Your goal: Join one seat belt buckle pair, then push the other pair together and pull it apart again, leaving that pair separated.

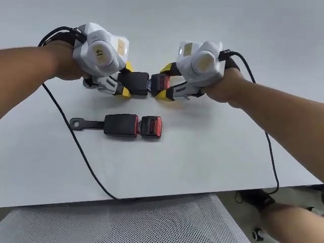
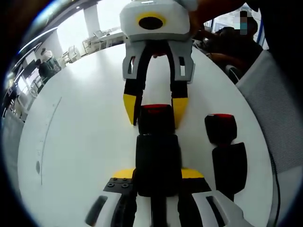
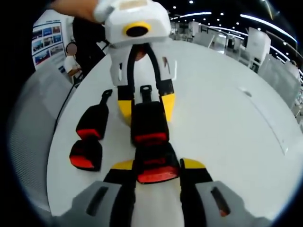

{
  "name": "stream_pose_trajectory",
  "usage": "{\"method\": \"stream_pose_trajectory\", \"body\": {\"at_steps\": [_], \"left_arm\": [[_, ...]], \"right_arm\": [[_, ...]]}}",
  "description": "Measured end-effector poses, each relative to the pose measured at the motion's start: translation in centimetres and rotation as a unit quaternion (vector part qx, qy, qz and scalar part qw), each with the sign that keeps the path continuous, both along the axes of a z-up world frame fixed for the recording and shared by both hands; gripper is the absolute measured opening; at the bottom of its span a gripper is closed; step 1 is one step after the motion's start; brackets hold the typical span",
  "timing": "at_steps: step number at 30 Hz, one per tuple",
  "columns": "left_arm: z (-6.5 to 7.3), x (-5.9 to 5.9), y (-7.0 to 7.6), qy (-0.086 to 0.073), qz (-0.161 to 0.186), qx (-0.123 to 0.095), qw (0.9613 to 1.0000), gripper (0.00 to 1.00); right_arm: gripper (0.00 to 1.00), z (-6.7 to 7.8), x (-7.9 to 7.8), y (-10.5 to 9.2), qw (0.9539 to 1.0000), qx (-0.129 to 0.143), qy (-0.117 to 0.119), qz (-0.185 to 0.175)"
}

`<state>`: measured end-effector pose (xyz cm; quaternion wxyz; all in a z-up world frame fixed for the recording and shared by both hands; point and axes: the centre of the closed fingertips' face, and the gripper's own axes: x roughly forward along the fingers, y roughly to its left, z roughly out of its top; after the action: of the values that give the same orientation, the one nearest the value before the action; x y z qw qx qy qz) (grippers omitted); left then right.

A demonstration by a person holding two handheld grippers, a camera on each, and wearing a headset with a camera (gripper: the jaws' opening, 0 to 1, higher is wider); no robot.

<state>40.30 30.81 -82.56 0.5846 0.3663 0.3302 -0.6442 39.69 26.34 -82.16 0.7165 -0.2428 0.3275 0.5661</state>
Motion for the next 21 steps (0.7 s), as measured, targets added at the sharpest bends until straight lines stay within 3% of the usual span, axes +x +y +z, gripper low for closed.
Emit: {"method": "stream_pose_trajectory", "body": {"at_steps": [21], "left_arm": [[-0.1, 0.05, 0.08, 0.005, 0.011, -0.004, 0.9999, 0.34]], "right_arm": [[0.36, -0.28, 0.3, -0.14, 0.9997, -0.023, 0.002, -0.006]]}}
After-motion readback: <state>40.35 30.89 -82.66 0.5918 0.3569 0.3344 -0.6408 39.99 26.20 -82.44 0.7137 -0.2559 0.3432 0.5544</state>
